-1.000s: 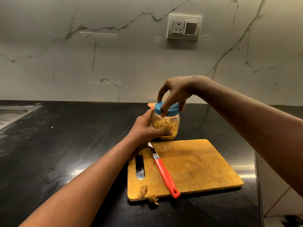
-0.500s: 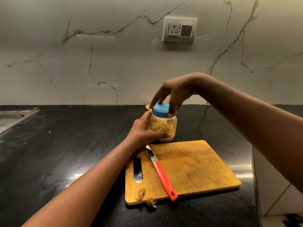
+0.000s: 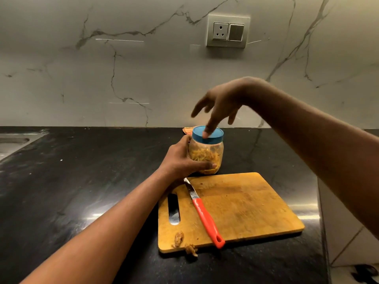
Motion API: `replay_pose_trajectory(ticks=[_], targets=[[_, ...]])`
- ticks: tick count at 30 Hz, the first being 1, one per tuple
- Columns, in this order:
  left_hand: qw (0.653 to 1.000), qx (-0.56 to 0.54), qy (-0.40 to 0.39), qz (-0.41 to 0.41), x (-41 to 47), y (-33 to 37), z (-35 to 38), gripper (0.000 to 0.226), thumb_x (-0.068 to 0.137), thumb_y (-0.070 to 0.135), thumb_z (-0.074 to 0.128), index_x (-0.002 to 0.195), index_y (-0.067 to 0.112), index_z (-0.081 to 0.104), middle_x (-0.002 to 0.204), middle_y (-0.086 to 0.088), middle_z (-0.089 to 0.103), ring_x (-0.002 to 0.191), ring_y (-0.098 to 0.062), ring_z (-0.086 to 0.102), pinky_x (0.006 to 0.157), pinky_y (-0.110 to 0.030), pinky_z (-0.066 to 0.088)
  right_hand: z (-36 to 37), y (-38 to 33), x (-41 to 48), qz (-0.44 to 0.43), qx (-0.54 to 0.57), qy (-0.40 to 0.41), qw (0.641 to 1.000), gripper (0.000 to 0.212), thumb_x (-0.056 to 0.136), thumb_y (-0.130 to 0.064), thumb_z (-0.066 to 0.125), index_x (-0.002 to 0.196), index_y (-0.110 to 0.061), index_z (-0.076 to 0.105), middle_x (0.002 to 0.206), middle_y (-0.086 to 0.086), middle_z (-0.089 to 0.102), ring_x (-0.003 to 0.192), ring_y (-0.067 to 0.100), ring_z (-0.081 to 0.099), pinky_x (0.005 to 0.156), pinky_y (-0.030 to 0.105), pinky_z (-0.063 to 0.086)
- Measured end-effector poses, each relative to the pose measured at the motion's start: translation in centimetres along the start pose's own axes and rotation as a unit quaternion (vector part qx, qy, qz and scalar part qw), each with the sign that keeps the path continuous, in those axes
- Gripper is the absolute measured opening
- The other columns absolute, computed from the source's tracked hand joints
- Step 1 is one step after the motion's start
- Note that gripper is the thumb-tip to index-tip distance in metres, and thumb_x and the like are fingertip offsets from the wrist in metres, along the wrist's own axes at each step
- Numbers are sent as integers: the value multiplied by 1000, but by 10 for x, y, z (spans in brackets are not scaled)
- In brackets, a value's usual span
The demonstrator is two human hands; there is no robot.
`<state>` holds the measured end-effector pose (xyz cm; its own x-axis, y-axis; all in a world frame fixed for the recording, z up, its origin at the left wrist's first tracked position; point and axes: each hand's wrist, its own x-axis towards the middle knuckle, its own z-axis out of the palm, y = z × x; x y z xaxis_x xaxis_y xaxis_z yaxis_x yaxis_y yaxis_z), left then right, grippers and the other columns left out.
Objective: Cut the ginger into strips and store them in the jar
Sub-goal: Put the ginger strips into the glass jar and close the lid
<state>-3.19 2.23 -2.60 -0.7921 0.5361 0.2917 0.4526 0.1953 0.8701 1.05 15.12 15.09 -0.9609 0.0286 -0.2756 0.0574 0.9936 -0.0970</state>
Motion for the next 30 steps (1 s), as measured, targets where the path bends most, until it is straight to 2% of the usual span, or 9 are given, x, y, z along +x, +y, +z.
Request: replay_pose_trajectory(ticks=[2, 4, 7, 11, 14, 17, 20, 25, 30], targets=[[1000, -8, -3, -1, -1, -1, 0, 82, 67, 28, 89, 136, 25, 44, 118, 14, 58, 107, -5, 58, 80, -16, 51, -2, 3, 2, -32, 21, -54, 998, 65, 72, -16, 81, 129, -36, 56, 135, 3, 51, 115, 29, 56, 77, 38, 58], [1000, -8, -4, 0, -1, 0, 0, 78, 67, 28, 89, 132, 27, 45, 113, 17, 57, 104, -3, 58, 78, -15, 51, 3, 3, 5, -41, 23, -36, 998, 51, 73, -16, 80, 121, -27, 63, 119, 3, 61, 99, 23, 64, 69, 32, 60], [1000, -5, -1, 3, -1, 1, 0, 73, 68, 28, 89, 126, 31, 44, 108, 20, 57, 98, 2, 58, 70, -12, 50, 14, 1, 11, 5, 16, 26, 1000, 50, 72, -47, 77, 103, -9, 66, 94, 9, 66, 75, 23, 70, 53, 30, 58], [1000, -8, 5, 3, -2, 1, 0, 77, 66, 28, 90, 129, 30, 45, 109, 20, 58, 98, 2, 59, 68, -11, 51, 31, -4, 10, 40, -145, 166, 974, 68, 75, -79, 47, 68, -12, 54, 62, 5, 61, 48, 18, 63, 47, 26, 52], [1000, -5, 4, -5, -2, 1, 0, 79, 67, 28, 89, 131, 31, 43, 108, 22, 55, 96, 4, 56, 74, -10, 47, 17, -2, 6, 2, -87, 149, 985, 72, 64, -78, 61, 98, -15, 64, 91, 6, 67, 69, 17, 68, 56, 31, 58], [1000, 2, 0, -6, -1, 1, 1, 79, 68, 29, 89, 132, 29, 43, 108, 22, 54, 95, 4, 56, 73, -10, 47, 3, 1, 1, -48, 24, -7, 999, 70, 68, -33, 83, 130, -37, 51, 135, 2, 50, 115, 27, 56, 78, 42, 58], [1000, 10, 0, -3, -1, 2, 0, 75, 68, 29, 89, 127, 32, 43, 106, 21, 55, 94, 4, 56, 70, -10, 49, 8, 4, 8, -60, 18, -35, 997, 61, 72, -15, 81, 125, -33, 58, 128, 3, 57, 110, 27, 59, 76, 40, 59], [1000, 25, 4, -1, -1, 2, 1, 72, 68, 32, 89, 124, 30, 45, 105, 20, 56, 94, 1, 58, 67, -9, 49, 14, 7, 12, -23, 30, 15, 999, 54, 69, -35, 82, 118, -23, 64, 98, 0, 61, 81, 20, 66, 58, 30, 59], [999, 46, 28, -5, -2, 4, 3, 79, 66, 35, 90, 130, 27, 43, 108, 18, 54, 97, -2, 58, 70, -9, 48, 12, 11, 9, -20, 21, -2, 1000, 77, 68, -37, 81, 136, -33, 46, 128, 8, 54, 100, 26, 63, 69, 35, 60]])
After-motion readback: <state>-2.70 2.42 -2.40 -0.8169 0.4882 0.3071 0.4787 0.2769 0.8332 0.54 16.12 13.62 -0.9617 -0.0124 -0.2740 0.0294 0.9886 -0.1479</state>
